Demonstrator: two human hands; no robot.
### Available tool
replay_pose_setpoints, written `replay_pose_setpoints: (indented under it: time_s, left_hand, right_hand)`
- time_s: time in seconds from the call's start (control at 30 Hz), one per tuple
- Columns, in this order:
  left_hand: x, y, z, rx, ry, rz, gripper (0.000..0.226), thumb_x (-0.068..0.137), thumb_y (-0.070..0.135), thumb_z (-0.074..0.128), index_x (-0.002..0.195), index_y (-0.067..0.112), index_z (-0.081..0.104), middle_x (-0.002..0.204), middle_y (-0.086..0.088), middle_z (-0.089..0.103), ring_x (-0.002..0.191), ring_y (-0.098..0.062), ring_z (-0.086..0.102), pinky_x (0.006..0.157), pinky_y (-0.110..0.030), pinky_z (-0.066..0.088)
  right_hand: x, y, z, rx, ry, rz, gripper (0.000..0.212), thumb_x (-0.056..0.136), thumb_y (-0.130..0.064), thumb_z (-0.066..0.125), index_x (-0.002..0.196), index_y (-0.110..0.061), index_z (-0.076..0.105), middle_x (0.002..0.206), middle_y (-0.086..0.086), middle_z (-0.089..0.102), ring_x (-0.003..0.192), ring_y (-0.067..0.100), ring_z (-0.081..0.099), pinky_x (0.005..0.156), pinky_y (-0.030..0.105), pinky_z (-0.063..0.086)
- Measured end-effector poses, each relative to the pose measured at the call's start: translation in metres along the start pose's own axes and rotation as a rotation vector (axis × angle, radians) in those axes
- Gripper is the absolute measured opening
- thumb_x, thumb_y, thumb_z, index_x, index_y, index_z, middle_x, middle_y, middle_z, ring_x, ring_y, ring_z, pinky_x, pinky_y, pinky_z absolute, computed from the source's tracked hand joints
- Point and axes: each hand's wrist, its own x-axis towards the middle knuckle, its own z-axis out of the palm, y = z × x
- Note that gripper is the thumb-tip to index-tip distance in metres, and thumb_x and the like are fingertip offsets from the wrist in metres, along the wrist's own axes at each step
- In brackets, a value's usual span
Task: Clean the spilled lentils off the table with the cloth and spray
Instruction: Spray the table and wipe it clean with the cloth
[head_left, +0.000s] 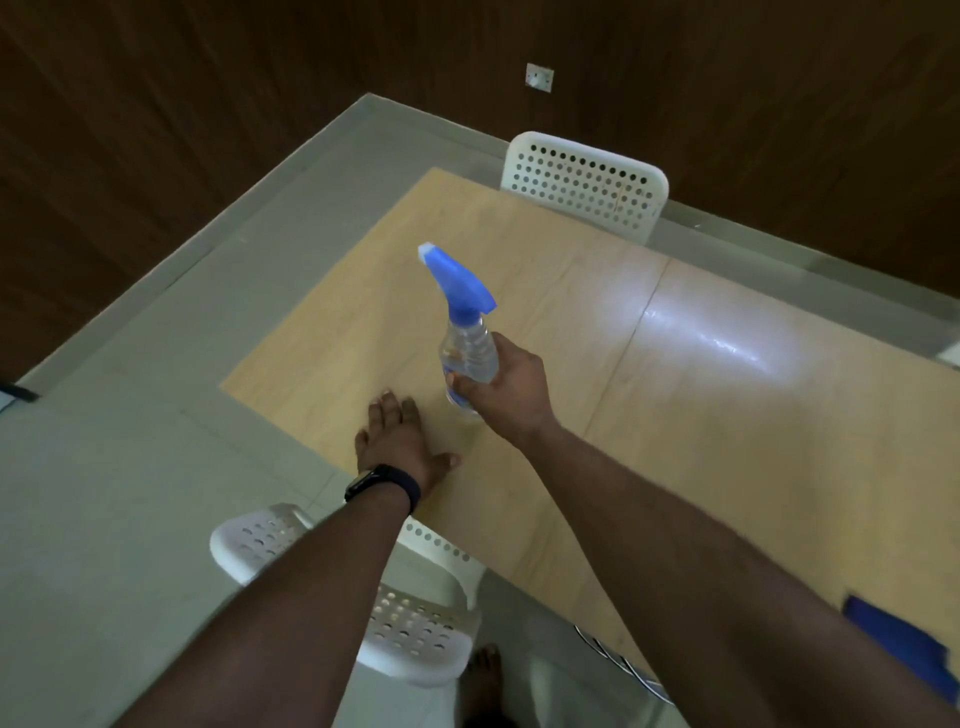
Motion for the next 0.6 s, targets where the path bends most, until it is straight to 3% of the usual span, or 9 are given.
replay_pose_setpoints:
  time_s: [0.17,0.43,0.6]
  left_hand:
    - [-0.033,0.047,0.009,0.104,0.085,0.129,0.08,0.098,0.033,0.058,0.164,0.015,0.017,0.174,-0.011,0.008,0.159,-0.031,0.01,0.123,-0.045,0.03]
    - [-0.143,0.189,0.076,0.003,0.033,0.46,0.07,0.099,0.032,0.057,0.161,0.017,0.029,0.171,-0.01,0.021,0.158,-0.026,0.018,0.121,-0.043,0.032]
    - [-0.225,0.267,0.132,0.084,-0.029,0.598,0.08,0.094,0.039,0.065,0.161,0.02,0.028,0.17,-0.009,0.022,0.156,-0.027,0.022,0.119,-0.045,0.036]
  right_hand:
    - [-0.061,0.021,-0.053,0.019,0.075,0.044,0.033,0.074,-0.043,0.078,0.1,-0.023,0.072,0.088,-0.007,0.076,0.081,0.014,0.073,0.077,0.046,0.06]
    - [-0.193,0.068,-0.192,-0.039,0.294,0.06,0.036,0.073,-0.043,0.076,0.104,-0.024,0.073,0.09,-0.009,0.076,0.084,0.008,0.072,0.077,0.043,0.059]
    - [-0.286,0.1,-0.286,-0.089,0.425,0.121,0.033,0.074,-0.043,0.078,0.101,-0.026,0.073,0.087,-0.01,0.076,0.081,0.008,0.072,0.075,0.042,0.059]
